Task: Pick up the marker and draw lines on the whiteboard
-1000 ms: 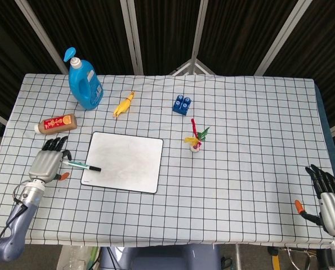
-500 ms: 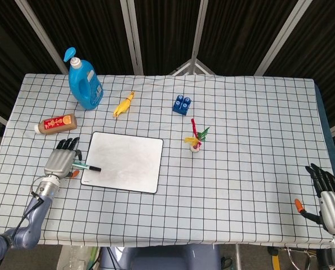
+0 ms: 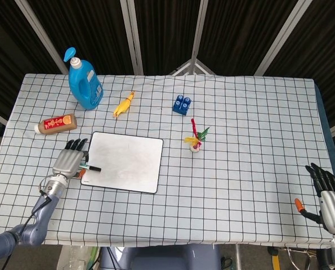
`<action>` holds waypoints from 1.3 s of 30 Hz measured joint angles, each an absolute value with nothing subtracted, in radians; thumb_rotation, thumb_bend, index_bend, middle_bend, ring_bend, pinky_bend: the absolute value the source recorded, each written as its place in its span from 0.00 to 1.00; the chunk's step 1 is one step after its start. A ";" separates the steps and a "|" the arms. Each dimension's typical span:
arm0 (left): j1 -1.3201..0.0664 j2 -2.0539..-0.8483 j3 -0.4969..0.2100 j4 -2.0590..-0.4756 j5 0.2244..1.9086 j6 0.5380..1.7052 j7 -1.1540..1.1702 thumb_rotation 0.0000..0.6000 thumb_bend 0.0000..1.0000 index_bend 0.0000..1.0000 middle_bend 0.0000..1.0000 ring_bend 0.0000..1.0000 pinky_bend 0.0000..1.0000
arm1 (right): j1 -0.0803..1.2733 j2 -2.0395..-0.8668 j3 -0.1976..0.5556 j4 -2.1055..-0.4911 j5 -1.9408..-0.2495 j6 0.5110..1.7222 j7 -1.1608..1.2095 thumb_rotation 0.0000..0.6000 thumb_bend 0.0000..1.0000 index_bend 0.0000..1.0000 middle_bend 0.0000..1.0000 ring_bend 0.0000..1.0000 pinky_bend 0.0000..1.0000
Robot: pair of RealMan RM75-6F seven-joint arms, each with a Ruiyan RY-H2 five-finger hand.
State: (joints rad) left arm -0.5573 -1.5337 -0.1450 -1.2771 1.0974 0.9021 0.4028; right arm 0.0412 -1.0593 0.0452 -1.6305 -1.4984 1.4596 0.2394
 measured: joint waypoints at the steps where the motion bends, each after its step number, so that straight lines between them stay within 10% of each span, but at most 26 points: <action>1: -0.559 -1.536 -0.145 -1.275 1.095 0.901 0.402 1.00 0.46 0.50 0.03 0.00 0.00 | 0.041 -1.059 0.045 -1.631 -1.498 1.460 0.240 1.00 0.35 0.00 0.00 0.00 0.00; 39: -0.556 -1.590 -0.372 -1.567 1.105 0.983 -0.321 1.00 0.51 0.67 0.13 0.00 0.05 | 0.048 -1.056 0.053 -1.636 -1.474 1.439 0.240 1.00 0.35 0.00 0.00 0.00 0.00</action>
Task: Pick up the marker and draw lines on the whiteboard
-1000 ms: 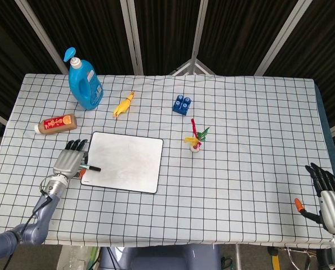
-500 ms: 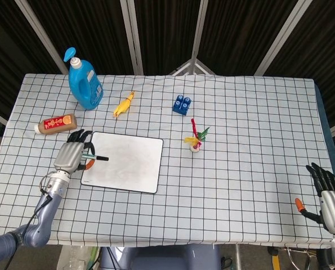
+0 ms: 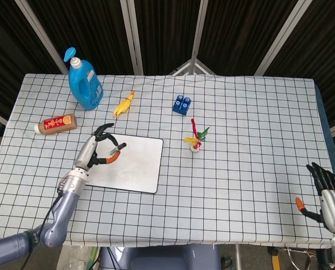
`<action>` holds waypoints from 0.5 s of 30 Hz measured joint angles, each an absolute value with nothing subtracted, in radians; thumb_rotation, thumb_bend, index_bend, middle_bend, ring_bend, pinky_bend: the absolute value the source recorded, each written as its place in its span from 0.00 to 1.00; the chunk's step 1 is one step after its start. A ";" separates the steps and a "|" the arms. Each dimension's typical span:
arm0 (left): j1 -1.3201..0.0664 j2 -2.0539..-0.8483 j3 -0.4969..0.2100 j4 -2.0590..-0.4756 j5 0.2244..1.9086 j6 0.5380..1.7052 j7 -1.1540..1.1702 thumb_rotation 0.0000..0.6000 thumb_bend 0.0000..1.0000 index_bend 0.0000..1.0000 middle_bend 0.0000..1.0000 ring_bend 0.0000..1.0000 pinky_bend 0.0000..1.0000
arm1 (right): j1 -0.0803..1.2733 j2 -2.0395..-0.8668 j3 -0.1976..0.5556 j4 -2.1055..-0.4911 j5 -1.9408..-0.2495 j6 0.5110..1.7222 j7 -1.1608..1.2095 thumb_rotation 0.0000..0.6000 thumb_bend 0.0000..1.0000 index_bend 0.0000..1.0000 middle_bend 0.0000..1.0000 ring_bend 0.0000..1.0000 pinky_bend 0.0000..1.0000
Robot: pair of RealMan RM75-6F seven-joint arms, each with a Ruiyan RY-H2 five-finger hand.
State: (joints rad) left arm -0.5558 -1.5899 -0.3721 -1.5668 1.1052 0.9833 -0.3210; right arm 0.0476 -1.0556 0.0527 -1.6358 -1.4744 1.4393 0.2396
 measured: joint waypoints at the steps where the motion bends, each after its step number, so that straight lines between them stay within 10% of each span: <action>1: -0.562 -1.604 -0.373 -1.554 1.107 0.968 -0.351 1.00 0.51 0.67 0.13 0.00 0.05 | 0.048 -1.055 0.053 -1.636 -1.474 1.438 0.240 1.00 0.35 0.00 0.00 0.00 0.00; 15: -0.613 -1.722 -0.348 -1.363 1.174 0.885 -0.533 1.00 0.51 0.68 0.14 0.00 0.06 | 0.052 -1.053 0.056 -1.636 -1.464 1.426 0.251 1.00 0.35 0.00 0.00 0.00 0.00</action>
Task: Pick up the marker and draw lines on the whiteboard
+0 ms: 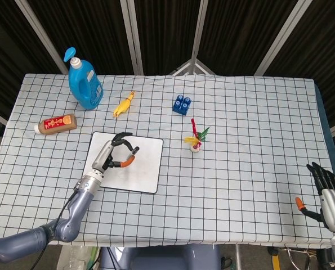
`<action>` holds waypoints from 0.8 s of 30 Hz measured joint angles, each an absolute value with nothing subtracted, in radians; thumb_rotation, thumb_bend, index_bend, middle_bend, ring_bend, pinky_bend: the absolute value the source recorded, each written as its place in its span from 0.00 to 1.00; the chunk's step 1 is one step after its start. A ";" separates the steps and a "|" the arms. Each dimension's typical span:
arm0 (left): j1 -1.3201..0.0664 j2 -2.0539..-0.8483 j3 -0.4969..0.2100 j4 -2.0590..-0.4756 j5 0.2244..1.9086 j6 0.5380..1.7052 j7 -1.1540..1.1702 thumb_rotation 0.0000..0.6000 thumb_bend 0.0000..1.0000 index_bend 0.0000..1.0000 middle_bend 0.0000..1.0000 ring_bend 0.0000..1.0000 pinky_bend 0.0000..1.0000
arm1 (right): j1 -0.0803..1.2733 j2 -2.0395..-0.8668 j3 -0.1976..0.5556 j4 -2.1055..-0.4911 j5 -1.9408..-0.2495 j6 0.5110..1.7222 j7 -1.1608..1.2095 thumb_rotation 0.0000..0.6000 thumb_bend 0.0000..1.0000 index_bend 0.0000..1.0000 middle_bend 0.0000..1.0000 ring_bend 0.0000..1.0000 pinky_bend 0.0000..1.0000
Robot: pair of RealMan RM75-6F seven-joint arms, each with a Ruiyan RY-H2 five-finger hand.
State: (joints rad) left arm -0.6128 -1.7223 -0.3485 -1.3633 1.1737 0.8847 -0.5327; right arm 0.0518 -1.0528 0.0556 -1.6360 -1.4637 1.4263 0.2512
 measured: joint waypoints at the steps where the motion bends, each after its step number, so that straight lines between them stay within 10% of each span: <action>1: -0.616 -1.727 -0.347 -1.356 1.178 0.883 -0.538 1.00 0.51 0.68 0.14 0.00 0.06 | 0.052 -1.053 0.055 -1.637 -1.464 1.426 0.252 1.00 0.35 0.00 0.00 0.00 0.00; 24: -0.665 -1.775 -0.345 -1.239 1.204 0.863 -0.584 1.00 0.51 0.68 0.14 0.00 0.06 | 0.051 -1.051 0.054 -1.641 -1.462 1.422 0.254 1.00 0.35 0.00 0.00 0.00 0.00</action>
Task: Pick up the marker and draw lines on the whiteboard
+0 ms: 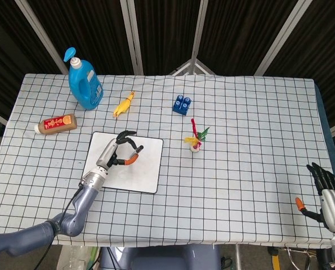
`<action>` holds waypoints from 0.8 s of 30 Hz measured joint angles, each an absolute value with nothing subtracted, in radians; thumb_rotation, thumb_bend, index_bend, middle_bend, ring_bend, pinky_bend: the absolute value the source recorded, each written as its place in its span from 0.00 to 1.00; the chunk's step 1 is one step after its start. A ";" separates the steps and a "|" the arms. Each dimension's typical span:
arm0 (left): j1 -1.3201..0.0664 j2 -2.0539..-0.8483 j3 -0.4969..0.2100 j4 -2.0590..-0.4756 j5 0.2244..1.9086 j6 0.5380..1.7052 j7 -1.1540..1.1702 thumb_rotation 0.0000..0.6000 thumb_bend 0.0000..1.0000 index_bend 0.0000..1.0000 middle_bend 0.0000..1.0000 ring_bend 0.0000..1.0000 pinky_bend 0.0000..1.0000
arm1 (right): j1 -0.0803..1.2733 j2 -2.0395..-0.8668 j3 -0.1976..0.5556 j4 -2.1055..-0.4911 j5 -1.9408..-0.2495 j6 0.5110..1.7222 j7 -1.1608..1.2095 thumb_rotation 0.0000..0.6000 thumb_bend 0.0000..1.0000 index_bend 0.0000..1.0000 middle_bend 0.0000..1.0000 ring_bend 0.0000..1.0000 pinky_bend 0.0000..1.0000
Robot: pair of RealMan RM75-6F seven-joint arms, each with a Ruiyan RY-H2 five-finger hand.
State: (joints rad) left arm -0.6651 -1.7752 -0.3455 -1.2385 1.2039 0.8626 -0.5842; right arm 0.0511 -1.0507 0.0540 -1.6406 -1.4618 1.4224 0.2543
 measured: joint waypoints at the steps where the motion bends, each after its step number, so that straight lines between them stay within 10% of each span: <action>1: -0.667 -1.777 -0.345 -1.236 1.203 0.861 -0.586 1.00 0.51 0.68 0.14 0.00 0.06 | 0.051 -1.051 0.054 -1.640 -1.462 1.422 0.254 1.00 0.35 0.00 0.00 0.00 0.00; 24: -0.688 -1.798 -0.335 -1.175 1.209 0.858 -0.587 1.00 0.51 0.68 0.14 0.00 0.06 | 0.050 -1.051 0.052 -1.640 -1.465 1.424 0.252 1.00 0.35 0.00 0.00 0.00 0.00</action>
